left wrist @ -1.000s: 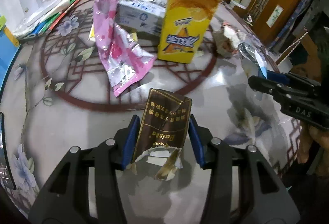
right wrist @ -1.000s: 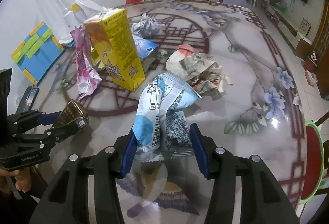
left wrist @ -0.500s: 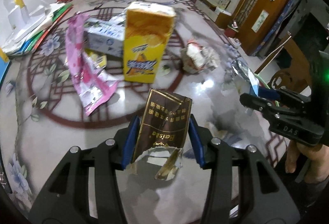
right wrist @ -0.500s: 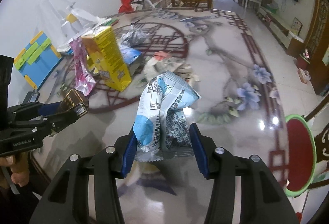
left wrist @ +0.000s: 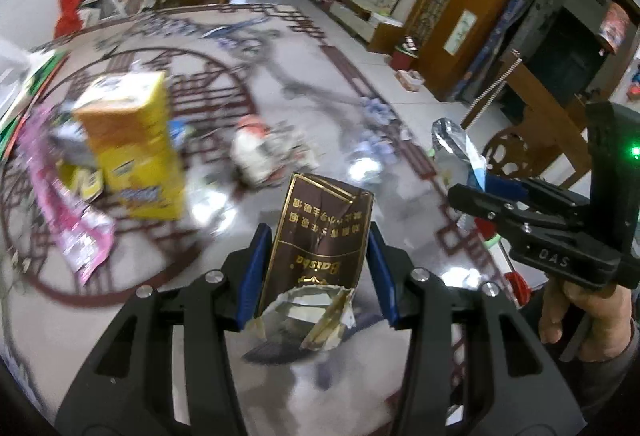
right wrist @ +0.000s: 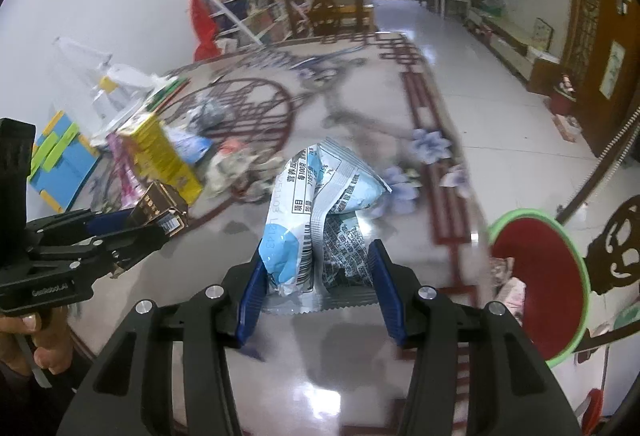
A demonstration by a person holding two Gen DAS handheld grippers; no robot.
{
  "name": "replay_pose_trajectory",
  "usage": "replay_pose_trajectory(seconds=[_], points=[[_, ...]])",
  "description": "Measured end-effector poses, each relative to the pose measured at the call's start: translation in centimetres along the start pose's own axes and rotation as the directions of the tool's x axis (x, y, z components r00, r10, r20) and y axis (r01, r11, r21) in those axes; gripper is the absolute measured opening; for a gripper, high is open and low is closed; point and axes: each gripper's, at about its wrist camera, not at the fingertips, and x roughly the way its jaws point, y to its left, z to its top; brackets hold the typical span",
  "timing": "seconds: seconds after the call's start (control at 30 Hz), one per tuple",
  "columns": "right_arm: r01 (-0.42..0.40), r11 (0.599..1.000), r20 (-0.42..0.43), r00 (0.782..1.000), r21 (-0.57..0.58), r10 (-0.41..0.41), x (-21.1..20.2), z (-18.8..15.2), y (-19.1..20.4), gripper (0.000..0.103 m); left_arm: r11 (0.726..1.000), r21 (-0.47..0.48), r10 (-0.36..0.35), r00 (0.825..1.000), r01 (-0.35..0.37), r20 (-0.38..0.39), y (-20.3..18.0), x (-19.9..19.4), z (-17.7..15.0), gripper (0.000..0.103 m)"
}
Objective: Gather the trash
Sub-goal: 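Carry the wrapper and snack bag over the red bin with both tools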
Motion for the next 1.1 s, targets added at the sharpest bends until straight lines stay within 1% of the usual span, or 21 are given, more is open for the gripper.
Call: replay_pose_trajectory(seconds=[0.23, 0.47, 0.63, 0.8, 0.87, 0.93, 1.0, 1.1], points=[[0.062, 0.996, 0.025, 0.998, 0.059, -0.064, -1.9, 0.1, -5.0, 0.047, 0.996, 0.051, -0.07, 0.998, 0.07, -0.008, -4.3, 2.3, 2.4, 0.046], [0.128, 0.982, 0.048, 0.99, 0.137, -0.135, -3.9, 0.1, -10.7, 0.047, 0.982, 0.095, -0.16, 0.987, 0.162, -0.026, -9.0, 4.8, 4.8, 0.046], [0.165, 0.966, 0.061, 0.982, 0.2, -0.181, -5.0, 0.0, -14.6, 0.047, 0.967, 0.087, -0.234, 0.971, 0.238, -0.051, -12.1, 7.1, 6.3, 0.046], [0.192, 0.937, 0.06, 0.974, 0.291, -0.218, -5.4, -0.8, -18.7, 0.047, 0.95, 0.08, -0.296, 0.952, 0.302, -0.074, -14.4, 9.2, 7.5, 0.046], [0.196, 0.927, 0.059, 0.972, 0.321, -0.226, -5.3, -1.3, -19.8, 0.047, 0.944, 0.074, -0.315, 0.945, 0.321, -0.085, -15.1, 9.9, 7.9, 0.046], [0.197, 0.916, 0.054, 0.972, 0.35, -0.23, -5.1, -2.0, -21.0, 0.047, 0.933, 0.07, -0.344, 0.932, 0.353, -0.111, -16.2, 11.2, 8.4, 0.046], [0.199, 0.904, 0.044, 0.972, 0.379, -0.233, -4.9, -2.5, -22.2, 0.047, 0.926, 0.072, -0.359, 0.925, 0.37, -0.128, -17.1, 12.0, 8.6, 0.046], [0.236, 0.894, 0.045, 0.961, 0.38, -0.273, -5.3, -2.8, -23.1, 0.047, 0.917, 0.066, -0.38, 0.912, 0.393, -0.156, -18.3, 13.6, 9.0, 0.046]])
